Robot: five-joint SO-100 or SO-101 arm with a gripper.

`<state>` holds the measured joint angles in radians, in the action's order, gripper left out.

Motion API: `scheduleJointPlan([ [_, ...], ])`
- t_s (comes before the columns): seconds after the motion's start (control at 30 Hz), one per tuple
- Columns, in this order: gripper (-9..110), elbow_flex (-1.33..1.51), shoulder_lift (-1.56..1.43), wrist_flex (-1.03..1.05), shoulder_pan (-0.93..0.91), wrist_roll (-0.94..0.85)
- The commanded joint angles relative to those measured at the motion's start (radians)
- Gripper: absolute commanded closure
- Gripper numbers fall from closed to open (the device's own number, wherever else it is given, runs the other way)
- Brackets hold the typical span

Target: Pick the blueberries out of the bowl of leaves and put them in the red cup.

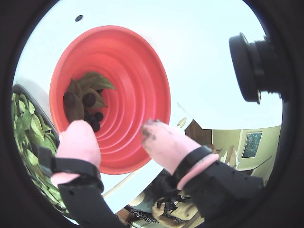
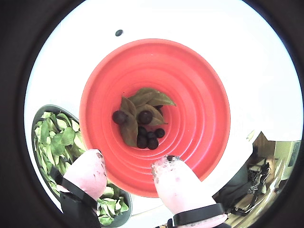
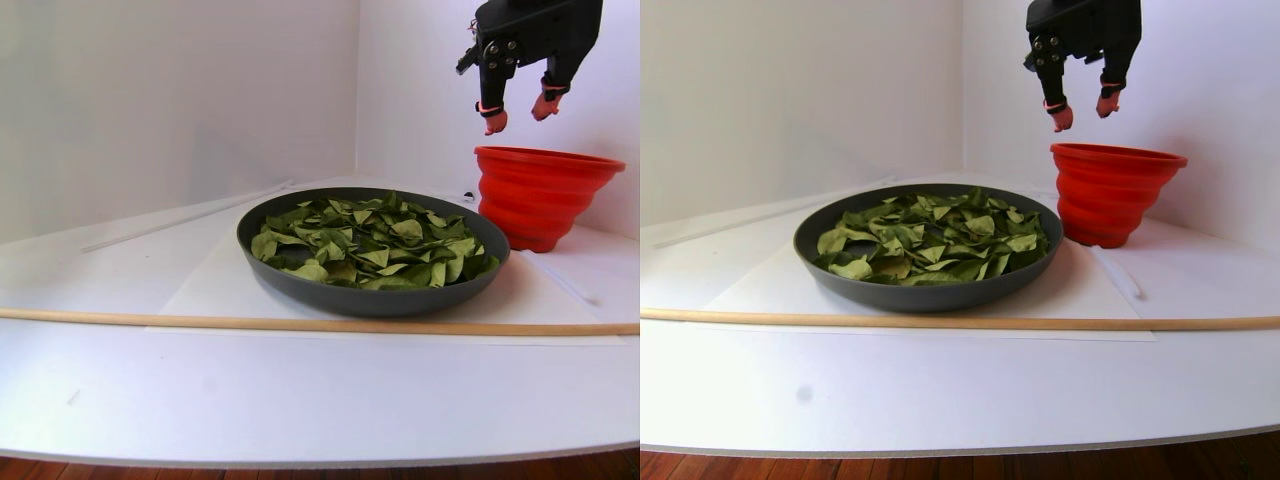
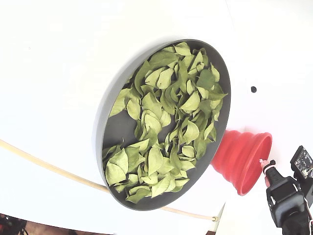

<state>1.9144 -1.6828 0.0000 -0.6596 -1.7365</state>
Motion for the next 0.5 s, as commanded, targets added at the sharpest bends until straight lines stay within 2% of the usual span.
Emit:
scheduleJointPlan([
  [0.0,83,-0.084,-0.063,-0.020,-0.035,0.008],
  [0.47,84,-0.040,-0.143,0.020,0.005,0.028],
])
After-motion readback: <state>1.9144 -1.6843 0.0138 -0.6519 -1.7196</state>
